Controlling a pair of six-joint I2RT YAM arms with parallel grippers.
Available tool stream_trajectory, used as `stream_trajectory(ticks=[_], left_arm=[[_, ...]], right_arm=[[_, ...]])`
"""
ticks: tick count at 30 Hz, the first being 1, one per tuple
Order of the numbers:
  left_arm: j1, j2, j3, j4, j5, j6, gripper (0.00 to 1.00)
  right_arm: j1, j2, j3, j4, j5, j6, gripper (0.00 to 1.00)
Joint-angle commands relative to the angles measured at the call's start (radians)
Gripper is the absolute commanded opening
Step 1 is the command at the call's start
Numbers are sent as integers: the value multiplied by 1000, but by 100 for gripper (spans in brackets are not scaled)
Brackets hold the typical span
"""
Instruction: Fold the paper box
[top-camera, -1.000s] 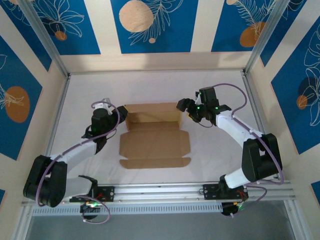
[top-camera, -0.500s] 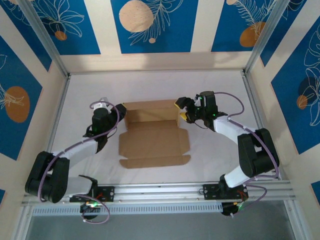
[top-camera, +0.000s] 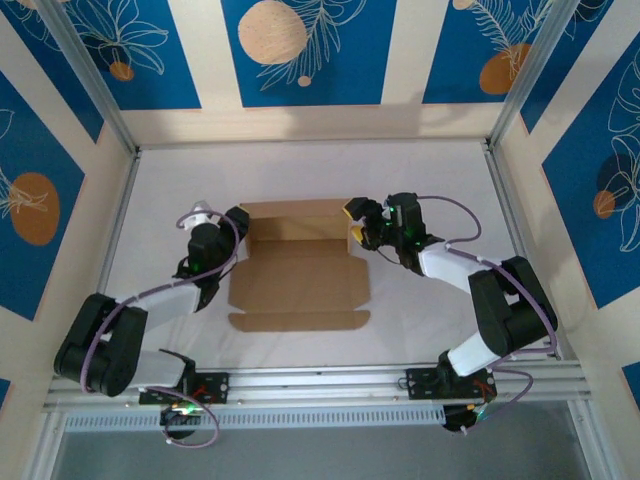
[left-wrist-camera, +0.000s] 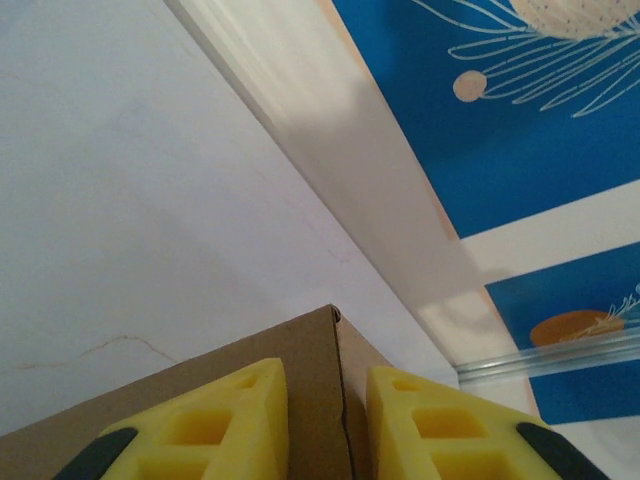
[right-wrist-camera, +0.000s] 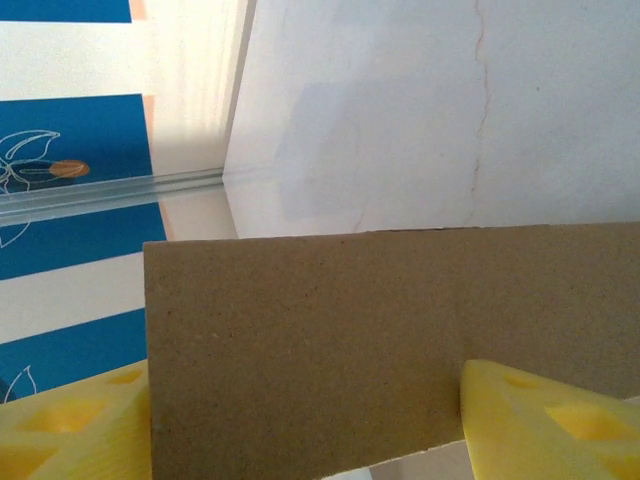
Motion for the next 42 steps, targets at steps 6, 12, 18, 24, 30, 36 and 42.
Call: stream_trajectory(ticks=[6, 12, 18, 24, 30, 36, 42], left_arm=[[-73, -2, -65, -69, 130, -17, 40], [-37, -100, -49, -260, 118, 105, 48], [-6, -175, -13, -392, 133, 198, 60], [25, -290, 50, -558, 124, 335, 74], [38, -404, 144, -709, 101, 535, 82], [31, -420, 254, -934, 203, 634, 75], [0, -465, 331, -1139, 232, 721, 71]], right_arm=[[56, -14, -24, -240, -60, -55, 71], [11, -53, 46, -443, -21, -196, 71], [-39, -96, 142, -638, 24, -334, 76], [-79, -164, 286, -845, 94, -575, 80], [-20, -134, 561, -1051, 223, -1020, 72], [102, -8, 819, -1218, 87, -1412, 69], [365, 120, 829, -1245, 326, -1791, 75]])
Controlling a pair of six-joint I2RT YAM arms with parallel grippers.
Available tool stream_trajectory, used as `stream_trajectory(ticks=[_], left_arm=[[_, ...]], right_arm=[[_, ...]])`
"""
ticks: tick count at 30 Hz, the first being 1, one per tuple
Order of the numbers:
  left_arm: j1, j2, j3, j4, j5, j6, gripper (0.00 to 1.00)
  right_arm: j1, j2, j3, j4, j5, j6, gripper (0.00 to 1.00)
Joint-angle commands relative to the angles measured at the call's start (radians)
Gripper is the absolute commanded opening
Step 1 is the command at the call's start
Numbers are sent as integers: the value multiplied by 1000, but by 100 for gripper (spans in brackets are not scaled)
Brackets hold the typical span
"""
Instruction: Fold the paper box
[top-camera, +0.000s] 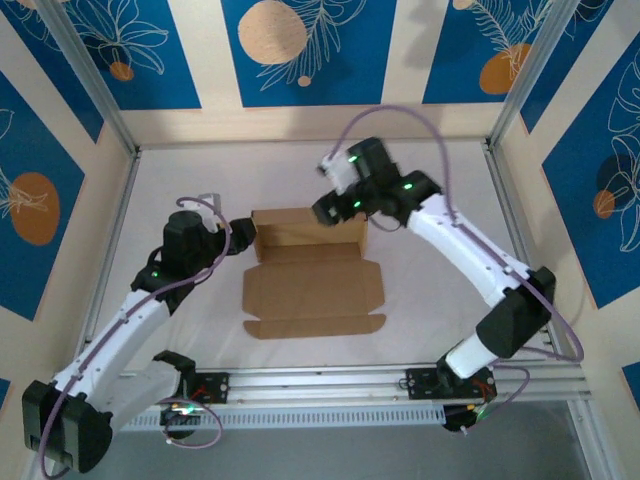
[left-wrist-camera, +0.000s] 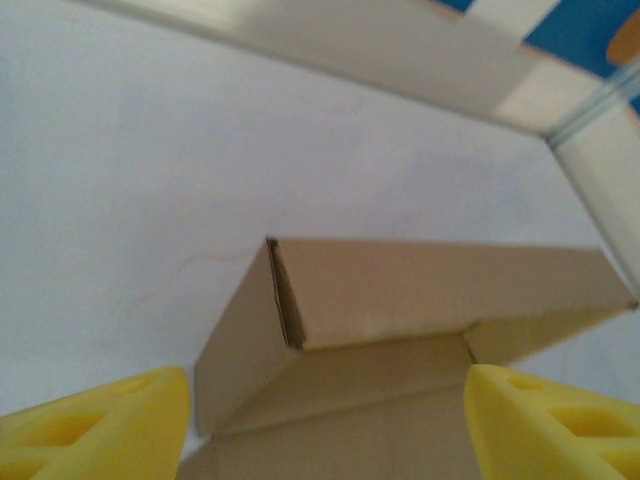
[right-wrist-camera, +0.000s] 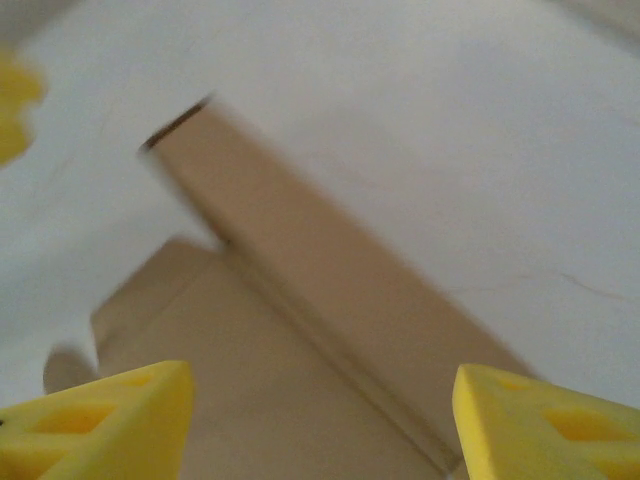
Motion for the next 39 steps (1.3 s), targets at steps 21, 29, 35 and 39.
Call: stream_trajectory(ticks=[21, 29, 35, 39], left_arm=[[-14, 0, 111, -140, 19, -9, 76], [-9, 42, 104, -84, 164, -73, 90], [-9, 62, 61, -66, 172, -123, 100], [-9, 51, 71, -81, 153, -110, 100]], right_arm=[[-287, 705, 603, -311, -139, 173, 67], [-357, 749, 559, -326, -278, 230, 63], [-247, 464, 453, -201, -428, 130, 64], [-296, 429, 569, -94, -309, 267, 66]])
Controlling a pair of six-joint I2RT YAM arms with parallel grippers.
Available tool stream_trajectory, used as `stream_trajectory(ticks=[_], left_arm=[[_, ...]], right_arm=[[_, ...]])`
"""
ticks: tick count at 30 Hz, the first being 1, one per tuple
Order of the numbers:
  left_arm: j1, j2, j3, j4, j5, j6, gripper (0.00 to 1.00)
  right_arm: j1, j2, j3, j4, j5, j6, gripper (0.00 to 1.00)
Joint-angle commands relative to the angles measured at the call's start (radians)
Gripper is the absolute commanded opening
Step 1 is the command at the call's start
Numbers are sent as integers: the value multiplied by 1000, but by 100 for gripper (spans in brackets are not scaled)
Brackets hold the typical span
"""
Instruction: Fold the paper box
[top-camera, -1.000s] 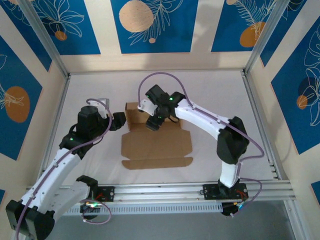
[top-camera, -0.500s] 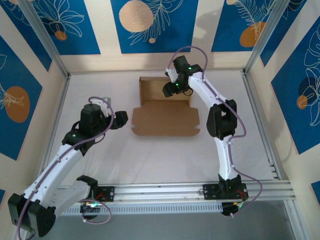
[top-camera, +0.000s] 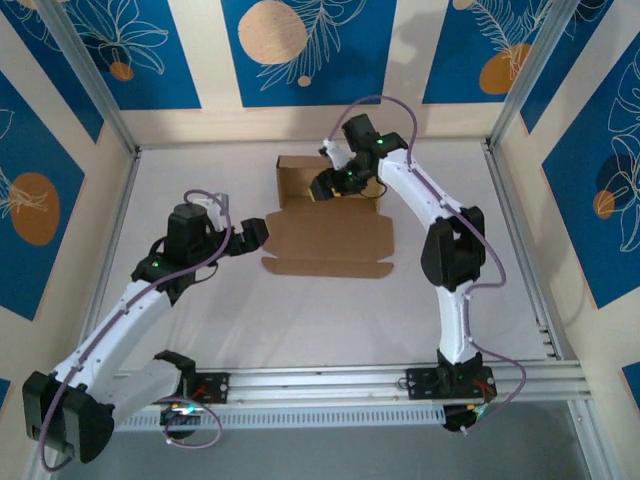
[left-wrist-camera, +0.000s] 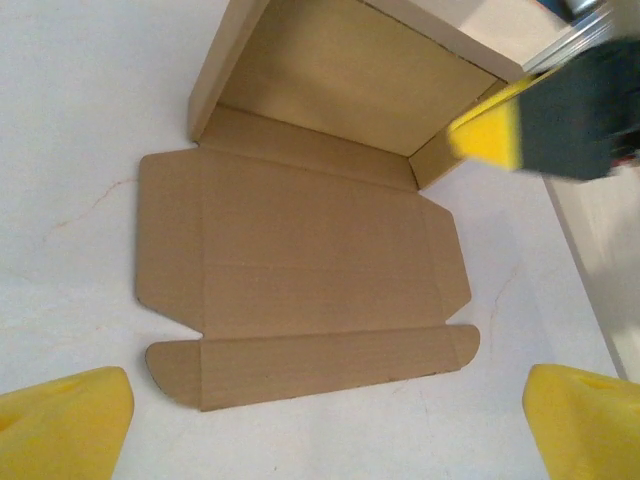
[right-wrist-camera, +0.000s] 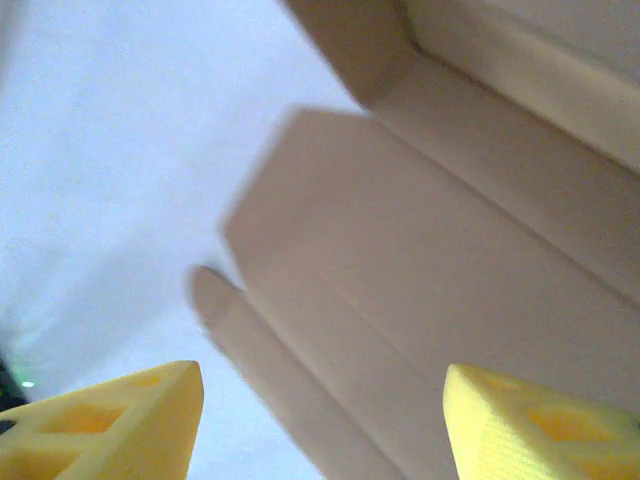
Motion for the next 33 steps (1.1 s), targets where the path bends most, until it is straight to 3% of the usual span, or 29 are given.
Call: stream_trajectory(ticks=[1, 7, 12, 14, 20, 25, 28, 33], left_arm=[[0, -13, -1, 10, 10, -3, 100], [-3, -18, -45, 37, 43, -74, 100], [-48, 12, -60, 38, 64, -87, 99], [-70, 30, -52, 20, 43, -68, 98], [-87, 119, -18, -14, -41, -29, 96], [-85, 285, 93, -10, -112, -78, 96], [-70, 412, 189, 34, -87, -117, 97], [-32, 603, 342, 150, 30, -219, 97]], right_arm=[[-79, -28, 155, 83, 30, 109, 66], [-160, 266, 520, -111, 176, 189, 65], [-238, 339, 507, -123, 106, 269, 65], [-277, 338, 457, -107, 56, 312, 65], [-343, 291, 265, -14, -248, 373, 66], [-383, 145, -77, 254, -463, 528, 66], [-395, 33, -272, 410, -541, 619, 68], [-383, -74, -392, 416, -542, 620, 71]])
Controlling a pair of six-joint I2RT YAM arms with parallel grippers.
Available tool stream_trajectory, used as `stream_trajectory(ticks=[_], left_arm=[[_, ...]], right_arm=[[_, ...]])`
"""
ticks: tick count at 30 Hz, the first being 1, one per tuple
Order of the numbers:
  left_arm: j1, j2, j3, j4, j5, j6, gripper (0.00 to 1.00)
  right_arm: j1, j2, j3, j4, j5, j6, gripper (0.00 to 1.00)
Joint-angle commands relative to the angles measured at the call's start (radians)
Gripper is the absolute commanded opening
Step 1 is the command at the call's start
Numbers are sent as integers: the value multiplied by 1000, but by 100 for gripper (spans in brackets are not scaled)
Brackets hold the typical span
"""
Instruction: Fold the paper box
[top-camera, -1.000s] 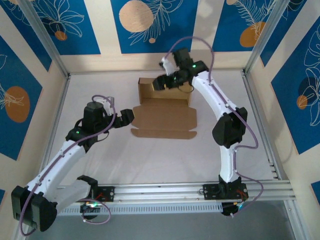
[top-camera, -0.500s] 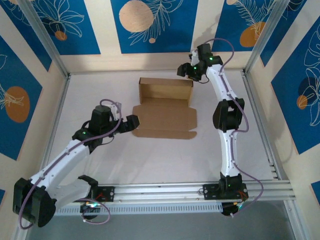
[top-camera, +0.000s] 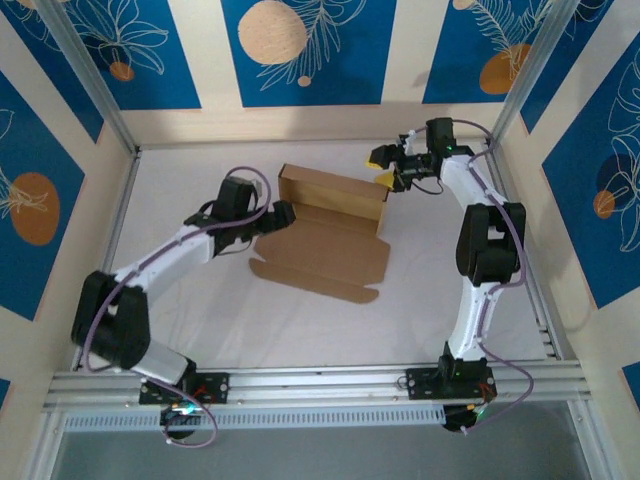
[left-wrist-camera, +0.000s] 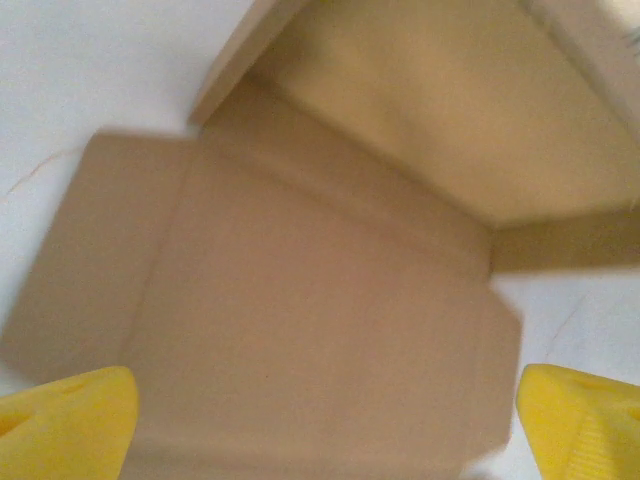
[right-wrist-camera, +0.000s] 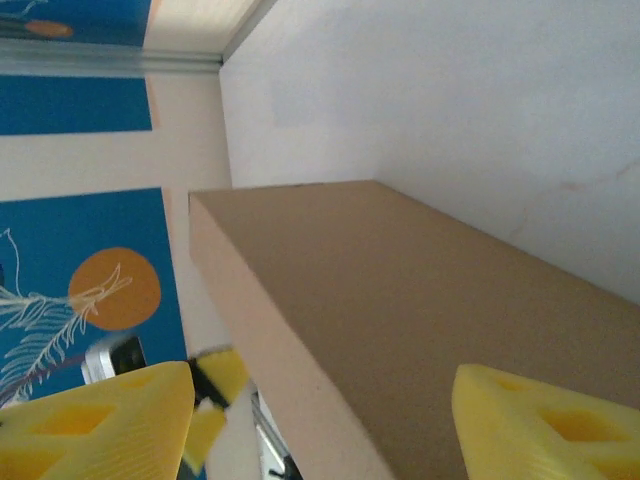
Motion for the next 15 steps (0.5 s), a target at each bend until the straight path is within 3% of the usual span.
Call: stream_trajectory(ticks=[1, 6, 15], left_arm=[[31, 93, 86, 119, 93, -104, 97], [59, 165, 121, 231, 173, -213, 96], [48, 246, 226, 234, 254, -249, 90]], right_arm=[[22, -45, -67, 23, -76, 59, 71], [114, -137, -168, -2, -12, 64, 71], [301, -319, -461, 275, 14, 235, 72]])
